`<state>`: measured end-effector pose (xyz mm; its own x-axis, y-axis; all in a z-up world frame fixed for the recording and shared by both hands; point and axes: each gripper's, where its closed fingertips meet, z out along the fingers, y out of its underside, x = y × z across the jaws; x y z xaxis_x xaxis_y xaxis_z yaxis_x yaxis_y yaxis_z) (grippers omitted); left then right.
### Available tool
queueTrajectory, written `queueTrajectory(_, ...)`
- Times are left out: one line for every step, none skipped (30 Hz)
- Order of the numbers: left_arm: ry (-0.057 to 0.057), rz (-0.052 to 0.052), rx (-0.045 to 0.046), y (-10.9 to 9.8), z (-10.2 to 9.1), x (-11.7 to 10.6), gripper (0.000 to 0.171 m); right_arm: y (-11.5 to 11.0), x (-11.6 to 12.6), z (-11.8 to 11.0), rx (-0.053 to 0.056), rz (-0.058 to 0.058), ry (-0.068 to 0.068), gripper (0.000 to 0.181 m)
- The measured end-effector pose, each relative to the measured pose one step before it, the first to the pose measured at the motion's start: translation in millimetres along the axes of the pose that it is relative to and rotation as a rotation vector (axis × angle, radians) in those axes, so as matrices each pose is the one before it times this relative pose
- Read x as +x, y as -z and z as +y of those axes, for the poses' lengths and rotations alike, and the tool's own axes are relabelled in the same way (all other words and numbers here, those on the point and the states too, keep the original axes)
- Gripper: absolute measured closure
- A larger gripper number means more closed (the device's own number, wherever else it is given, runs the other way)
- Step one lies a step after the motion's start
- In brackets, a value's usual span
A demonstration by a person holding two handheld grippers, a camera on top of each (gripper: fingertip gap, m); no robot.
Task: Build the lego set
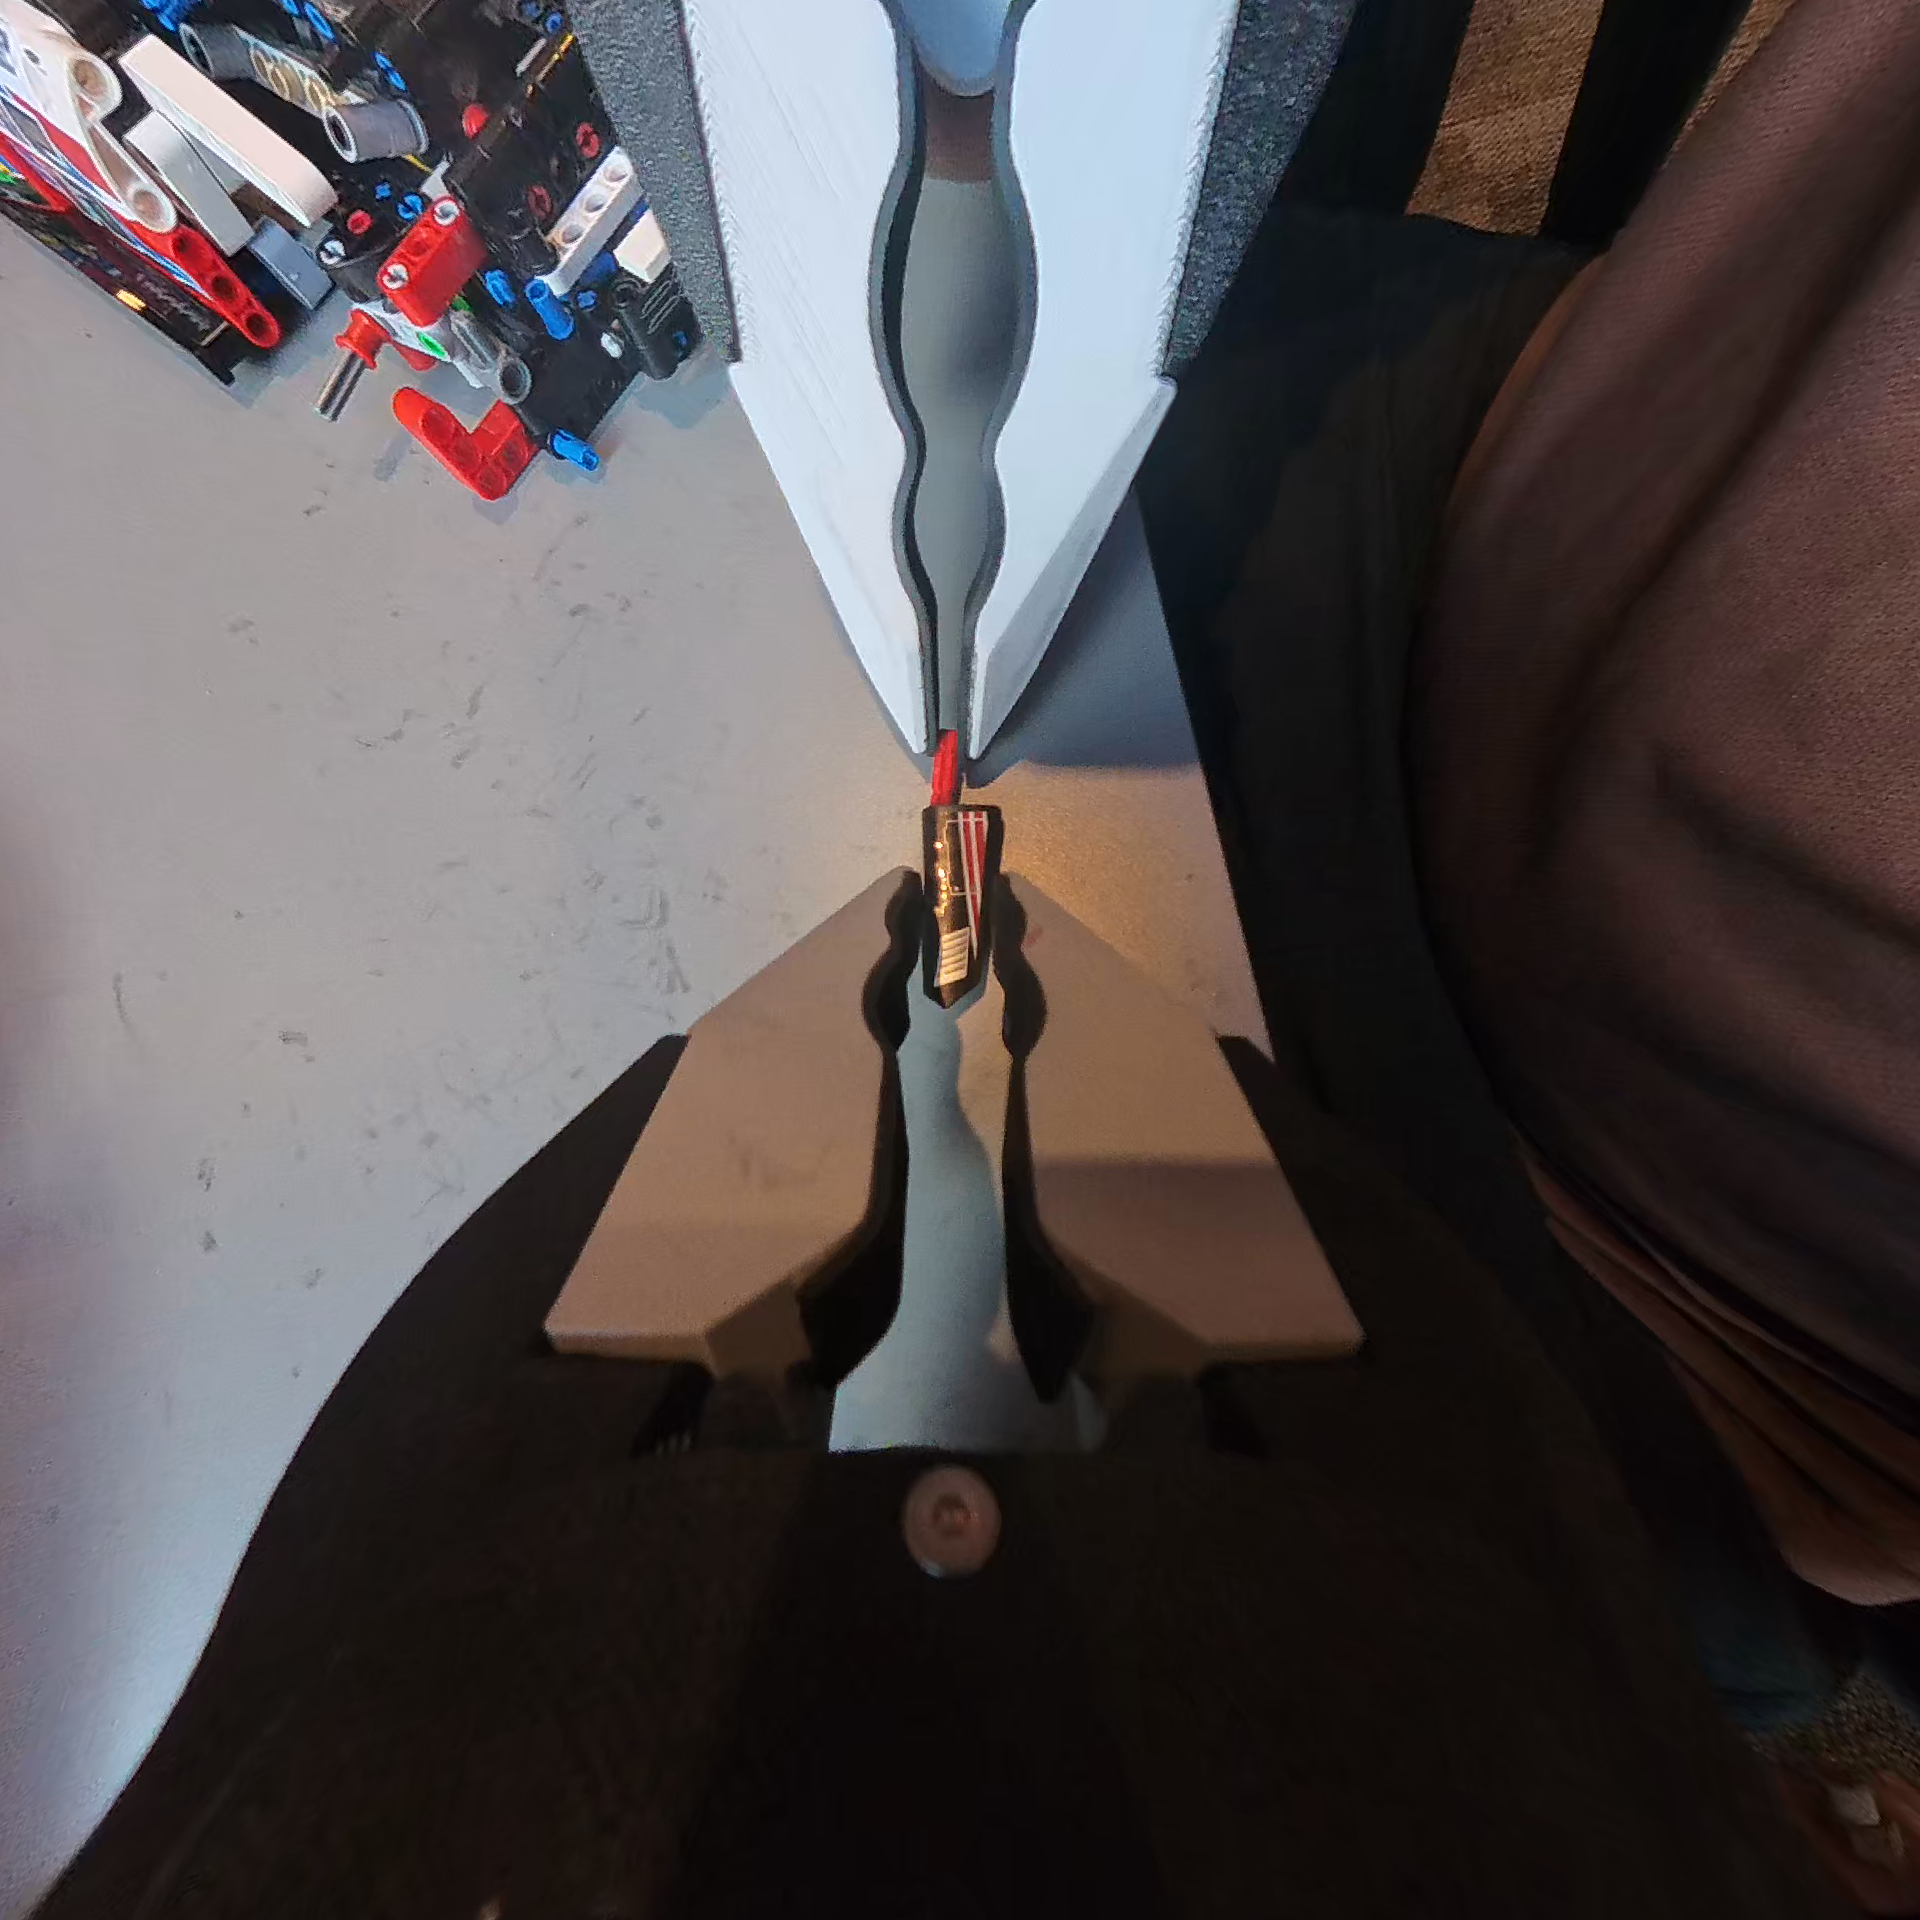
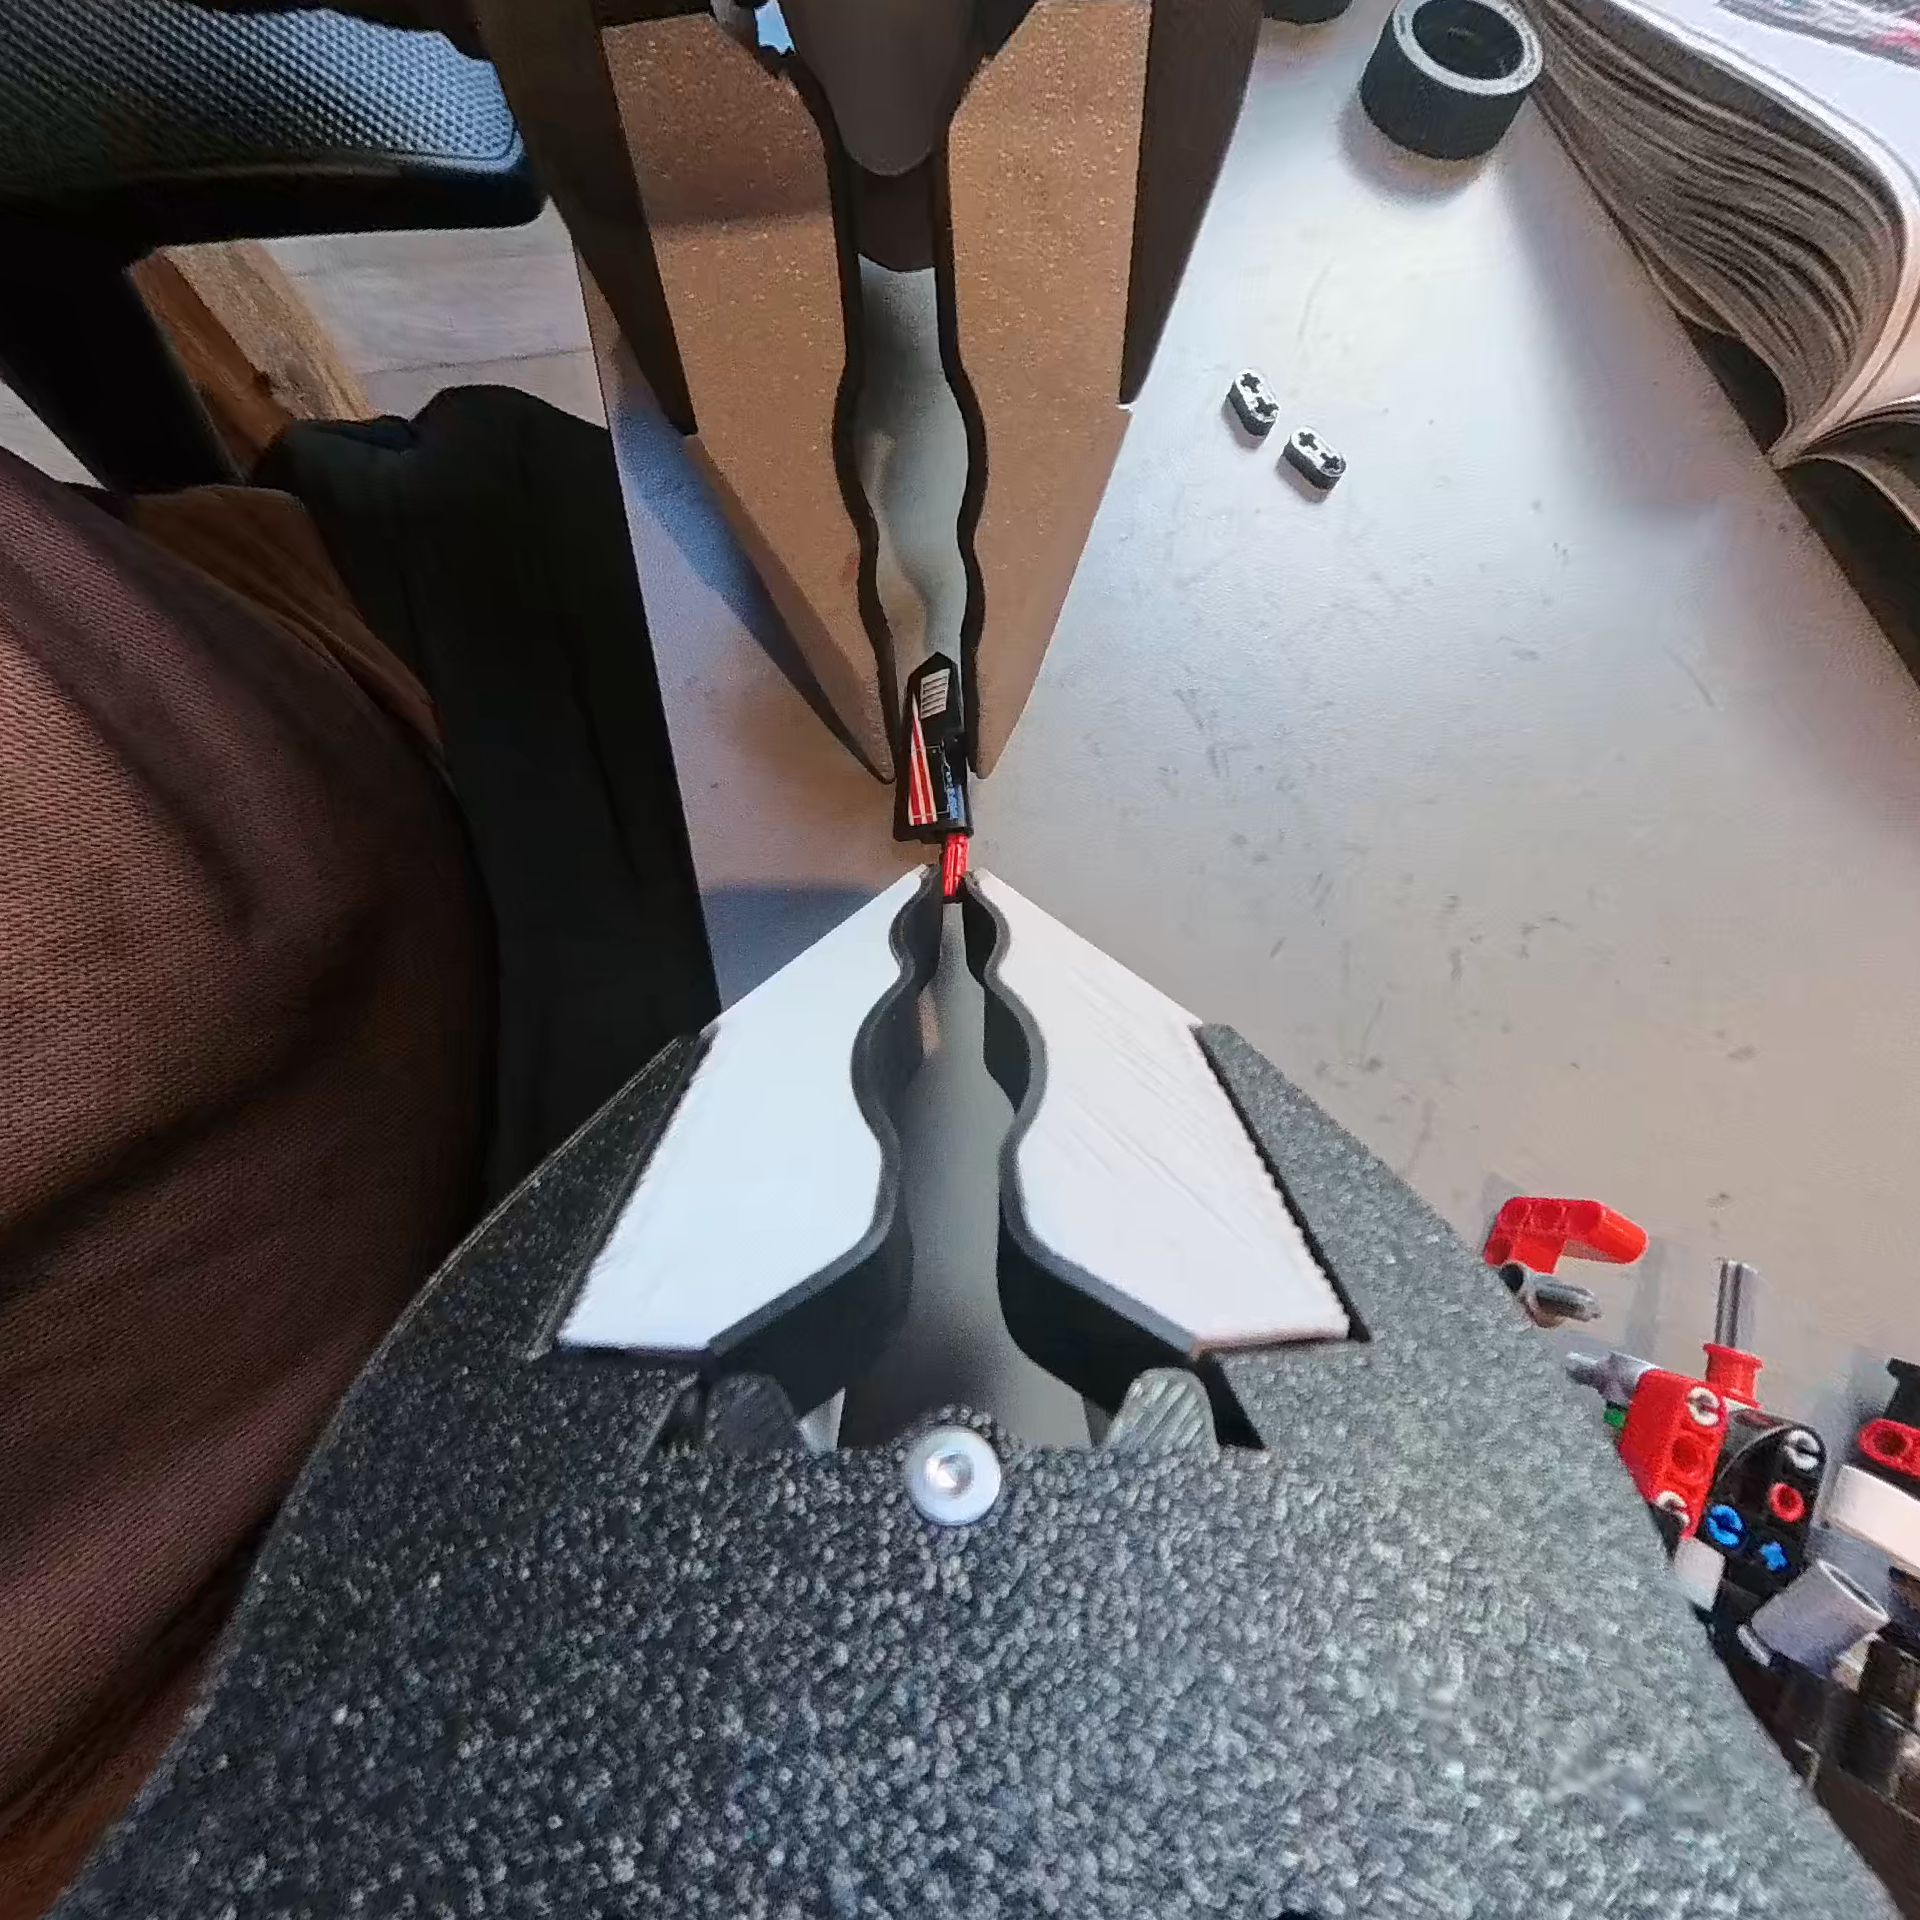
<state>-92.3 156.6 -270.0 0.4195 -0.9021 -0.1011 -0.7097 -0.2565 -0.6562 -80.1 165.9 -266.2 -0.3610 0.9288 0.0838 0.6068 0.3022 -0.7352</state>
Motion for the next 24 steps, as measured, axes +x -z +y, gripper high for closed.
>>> queueTrajectory(0.0007,0.0026,-0.00126,0.14,0.15,-0.05,0.161,-0.14,-0.12,-0.09,-0.0006,0.004,0.0073,0.177)
queueTrajectory(0.0014,0.0029,-0.00066,0.02,0.13,0.06,0.161,0.05,0.03,-0.11,0.0,0.0048,0.0074,0.177)
queueTrajectory(0.0011,0.0026,0.00028,0.01,0.07,-0.04,0.162,0.06,-0.05,-0.21,0.0013,0.0041,0.0069,0.178)
queueTrajectory(0.0011,0.002,0.00086,-0.01,-0.03,0.1,0.162,0.07,0.07,-0.21,0.0013,0.0045,0.0079,0.178)
queueTrajectory(0.0007,0.0013,0.00153,0.0,-0.05,-0.07,0.162,0.19,0.07,-0.14,0.0009,0.006,0.0098,0.177)
queueTrajectory(0.0022,0.0026,0.00263,-0.02,0.04,0.0,0.161,0.22,-0.07,-0.54,0.0024,0.0078,0.016,0.178)
queueTrajectory(0.0054,0.0052,0.00329,0.15,0.08,0.14,0.161,0.04,-0.4,-0.33,0.0014,0.0086,0.022,0.177)
queueTrajectory(0.0074,0.0072,0.0044,0.12,0.02,0.08,0.161,0.09,-0.46,-0.34,0.0009,0.0103,0.0256,0.178)
queueTrajectory(0.0092,0.0085,0.00471,0.06,0.09,0.03,0.162,-0.03,-0.02,-0.18,-0.0004,0.0132,0.0241,0.177)
queueTrajectory(0.0086,0.0083,0.00438,0.12,0.28,0.02,0.161,-0.34,0.27,-0.05,-0.0023,0.013,0.0173,0.178)
queueTrajectory(0.0068,0.0069,0.00259,0.09,0.18,-0.14,0.161,-0.21,0.3,-0.17,-0.0012,0.0099,0.0104,0.177)
queueTrajectory(0.004,0.0045,0.00111,0.25,0.25,-0.1,0.161,-0.09,0.36,-0.64,0.0026,0.0069,0.0057,0.177)
queueTrajectory(0.0028,0.0035,0.00082,0.05,0.18,-0.11,0.161,0.18,0.32,-1.01,0.0058,0.0042,0.0025,0.177)
queueTrajectory(0.0027,0.0026,0.00049,0.0,-0.01,-0.02,0.161,0.35,0.12,-0.66,0.0043,0.0002,-0.001,0.177)
queueTrajectory(0.0027,0.001,-0.00016,-0.12,0.04,-0.07,0.161,0.32,0.11,-0.16,0.0023,-0.0008,-0.0026,0.177)
queueTrajectory(0.0026,-0.0004,-0.00028,-0.11,0.05,-0.05,0.161,0.49,0.27,-0.33,0.0039,0.0013,-0.0021,0.177)
queueTrajectory(0.0019,-0.0013,-0.00034,0.11,0.15,0.0,0.161,0.65,0.41,-0.61,0.0059,0.0019,-0.0022,0.177)
queueTrajectory(0.0005,-0.002,0.00099,0.08,0.02,-0.02,0.161,0.49,0.11,-0.44,0.004,-0.0004,-0.0033,0.177)
queueTrajectory(0.0003,-0.0018,0.00126,-0.04,0.02,-0.09,0.161,0.04,0.36,-0.05,0.0011,0.0011,-0.0025,0.177)
queueTrajectory(0.0012,-0.0006,0.0011,0.07,0.01,0.01,0.161,0.01,0.26,-0.16,0.001,0.0013,-0.0005,0.177)
queueTrajectory(0.0002,-0.0002,0.00047,0.06,0.03,0.03,0.161,-0.17,-0.03,0.04,-0.0008,-0.0001,0.0004,0.177)
queueTrajectory(-0.0011,-0.0005,-0.00013,0.04,0.05,-0.06,0.161,-0.19,0.09,0.33,-0.0021,-0.0001,-0.0007,0.177)
queueTrajectory(-0.0011,-0.0005,0.00004,0.0,-0.01,0.08,0.161,-0.09,0.04,0.03,-0.0006,-0.0002,-0.0013,0.177)
queueTrajectory(0.0002,0.0005,0.00026,0.01,0.0,-0.04,0.161,-0.08,-0.22,0.04,0.0002,-0.001,-0.0007,0.177)
